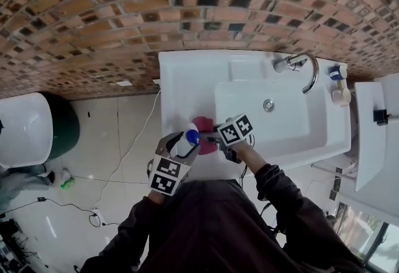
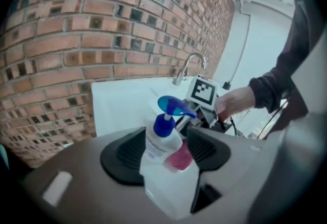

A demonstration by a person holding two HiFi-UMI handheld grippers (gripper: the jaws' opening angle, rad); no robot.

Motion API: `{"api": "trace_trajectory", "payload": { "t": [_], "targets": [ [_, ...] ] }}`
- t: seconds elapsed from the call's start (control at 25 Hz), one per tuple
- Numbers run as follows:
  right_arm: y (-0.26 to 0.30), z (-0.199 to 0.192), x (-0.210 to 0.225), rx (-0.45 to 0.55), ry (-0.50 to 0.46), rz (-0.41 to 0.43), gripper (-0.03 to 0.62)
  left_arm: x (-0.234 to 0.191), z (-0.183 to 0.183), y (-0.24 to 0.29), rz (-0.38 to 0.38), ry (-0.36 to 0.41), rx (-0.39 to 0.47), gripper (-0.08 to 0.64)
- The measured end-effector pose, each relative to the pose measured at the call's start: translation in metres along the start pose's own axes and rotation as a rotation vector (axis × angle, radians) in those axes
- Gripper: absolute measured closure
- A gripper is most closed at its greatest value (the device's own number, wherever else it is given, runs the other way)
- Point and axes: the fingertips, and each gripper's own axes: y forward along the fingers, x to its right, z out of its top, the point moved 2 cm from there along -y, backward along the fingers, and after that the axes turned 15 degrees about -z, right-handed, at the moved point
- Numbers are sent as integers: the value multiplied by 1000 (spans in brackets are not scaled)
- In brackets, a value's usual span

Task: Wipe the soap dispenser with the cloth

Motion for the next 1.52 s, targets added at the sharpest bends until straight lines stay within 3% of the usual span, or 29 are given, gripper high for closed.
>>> {"api": "trace_trajectory", "payload": {
  "t": [0.12,0.44,0.68,0.76,0.92,1.16,1.28,1.4,1.52],
  "targets": [
    [-12,5,-2,48,-58,-68,528,-8,1,12,10,-9,-24,203],
    [-61,12,-13,159,-183,-155,528,-16,-2,30,31,47,-119,204],
    [-83,1,-12,205,-162,-186,528,-10,-7,28,69,64,-125,250],
    [-85,-3,-14,212,-153,-186,528,-8,-8,28,58,115,-155,259],
    [-88,-8,-17,206,-169,-191,528,-4,-13,25,-3,288,-269,303],
    [-100,-1,-28,203,-316,-199,528,-5,-27,9,-122,549,-465,371],
    [-109,6,-34,215,-419,-197,528,-5,-29,6,-159,592,-497,372],
    [-112,16,-47,246,-501,-141,528,-5,-29,6,-175,617,-515,371],
    [-99,18,-54,204,-543,-87,528,-5,-28,6,-185,623,-520,371]
  ]
}}
